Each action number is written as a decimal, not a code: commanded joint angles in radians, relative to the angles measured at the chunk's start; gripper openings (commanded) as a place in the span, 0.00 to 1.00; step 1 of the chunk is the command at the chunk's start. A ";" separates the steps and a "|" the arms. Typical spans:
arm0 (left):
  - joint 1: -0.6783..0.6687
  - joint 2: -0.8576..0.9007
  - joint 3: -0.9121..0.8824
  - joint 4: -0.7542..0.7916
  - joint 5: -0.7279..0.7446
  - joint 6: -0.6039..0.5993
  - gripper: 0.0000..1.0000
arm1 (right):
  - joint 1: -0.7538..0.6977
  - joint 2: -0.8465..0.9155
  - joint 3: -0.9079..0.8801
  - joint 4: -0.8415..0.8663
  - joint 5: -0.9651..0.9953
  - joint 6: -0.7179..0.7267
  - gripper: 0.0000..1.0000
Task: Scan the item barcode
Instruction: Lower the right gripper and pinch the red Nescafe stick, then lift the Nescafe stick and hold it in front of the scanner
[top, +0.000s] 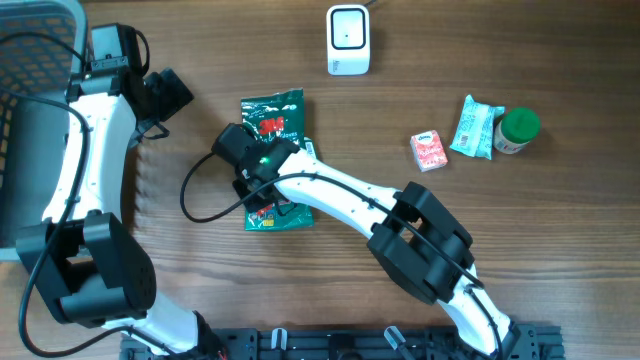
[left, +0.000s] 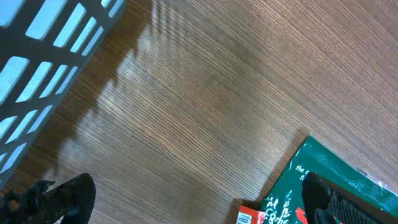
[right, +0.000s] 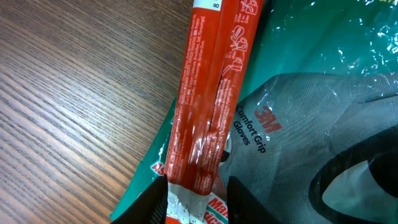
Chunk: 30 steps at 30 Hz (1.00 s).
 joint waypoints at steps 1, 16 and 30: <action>0.015 0.000 0.005 0.002 0.001 -0.007 1.00 | 0.002 0.045 -0.020 -0.003 0.017 0.039 0.31; 0.015 0.000 0.005 0.002 0.001 -0.007 1.00 | -0.062 -0.058 0.054 -0.035 0.105 -0.099 0.04; 0.015 0.000 0.005 0.002 0.001 -0.007 1.00 | -0.246 -0.303 0.051 0.076 0.484 -0.905 0.05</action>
